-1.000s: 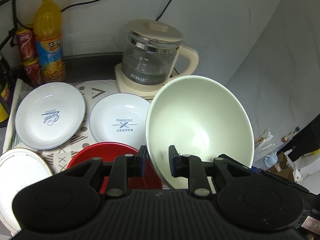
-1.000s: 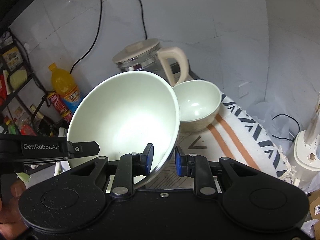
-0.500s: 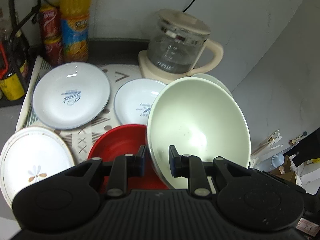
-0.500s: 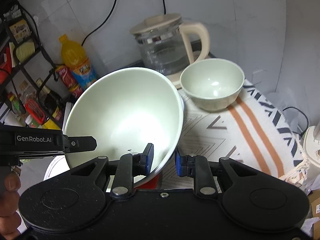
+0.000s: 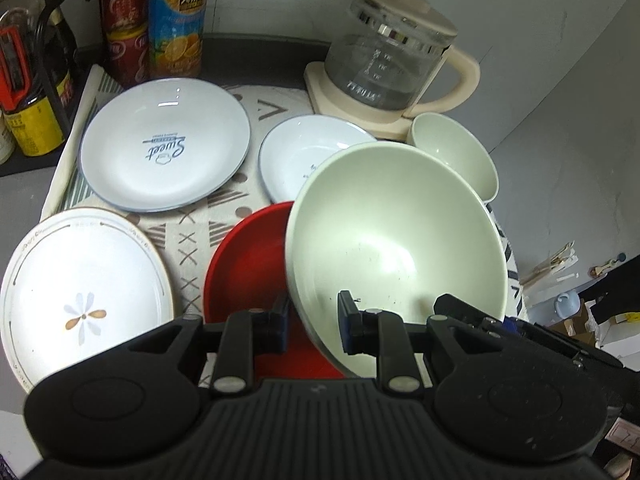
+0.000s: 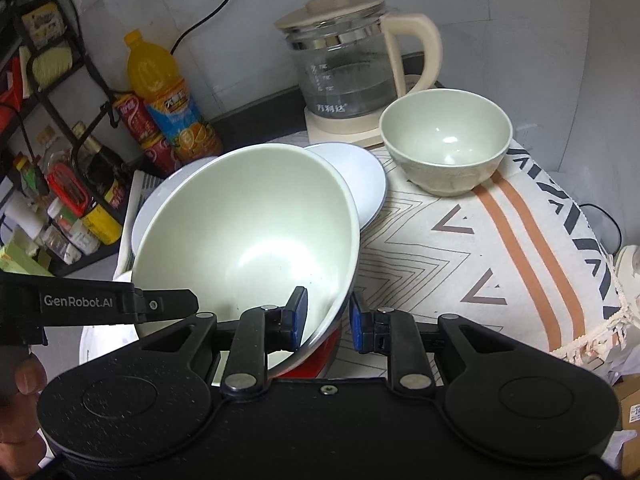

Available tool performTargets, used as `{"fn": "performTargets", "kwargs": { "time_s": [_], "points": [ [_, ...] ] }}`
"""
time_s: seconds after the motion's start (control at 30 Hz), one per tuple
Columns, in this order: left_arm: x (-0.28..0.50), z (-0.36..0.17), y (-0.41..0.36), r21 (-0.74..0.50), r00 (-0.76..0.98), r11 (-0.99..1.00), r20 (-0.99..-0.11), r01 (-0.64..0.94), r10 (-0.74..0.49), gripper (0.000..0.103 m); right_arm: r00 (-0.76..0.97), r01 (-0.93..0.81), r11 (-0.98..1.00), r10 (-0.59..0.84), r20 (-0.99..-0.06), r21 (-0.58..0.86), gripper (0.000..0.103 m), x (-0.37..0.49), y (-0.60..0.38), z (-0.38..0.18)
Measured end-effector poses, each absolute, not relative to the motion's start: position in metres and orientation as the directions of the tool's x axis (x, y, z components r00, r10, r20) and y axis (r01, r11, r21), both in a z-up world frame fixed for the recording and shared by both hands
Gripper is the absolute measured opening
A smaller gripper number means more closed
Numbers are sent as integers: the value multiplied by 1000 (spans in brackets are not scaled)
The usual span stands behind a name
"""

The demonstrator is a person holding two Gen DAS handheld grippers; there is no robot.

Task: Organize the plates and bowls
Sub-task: 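Lower the green bowl into the red-and-black bowl and open both grippers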

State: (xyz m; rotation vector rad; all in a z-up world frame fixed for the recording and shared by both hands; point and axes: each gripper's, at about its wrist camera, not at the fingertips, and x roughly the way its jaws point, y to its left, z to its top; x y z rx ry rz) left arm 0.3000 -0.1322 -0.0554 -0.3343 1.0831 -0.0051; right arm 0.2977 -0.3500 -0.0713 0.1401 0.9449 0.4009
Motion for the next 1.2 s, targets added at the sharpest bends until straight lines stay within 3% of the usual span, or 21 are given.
{"fn": "performTargets", "kwargs": {
  "time_s": [0.37,0.77,0.83,0.9,1.03,1.13,1.2],
  "points": [
    [302,-81,-121,-258,405,947,-900,-192,-163,22,457,-270,928,359,-814,257,23,303,-331,-85],
    [307,-94,-122,-242,355,954,-920,-177,-167,25,473,-251,937,339,-813,244,25,309,-330,-87],
    [307,-93,-122,-231,356,958,-921,-167,-160,29,479,-248,935,346,-807,254,26,308,-331,-86],
    [307,-90,-122,-202,370,967,-920,-159,-131,42,469,-234,935,349,-811,267,26,309,-333,-89],
    [310,-85,-115,-189,393,965,-914,-184,-104,50,468,-211,937,346,-813,277,26,306,-340,-93],
    [312,-79,-116,-170,407,966,-910,-194,-79,60,483,-208,932,362,-797,297,32,302,-345,-88],
    [312,-73,-118,-155,429,970,-901,-188,-61,69,496,-217,932,361,-790,289,41,298,-347,-83]
  ]
}}
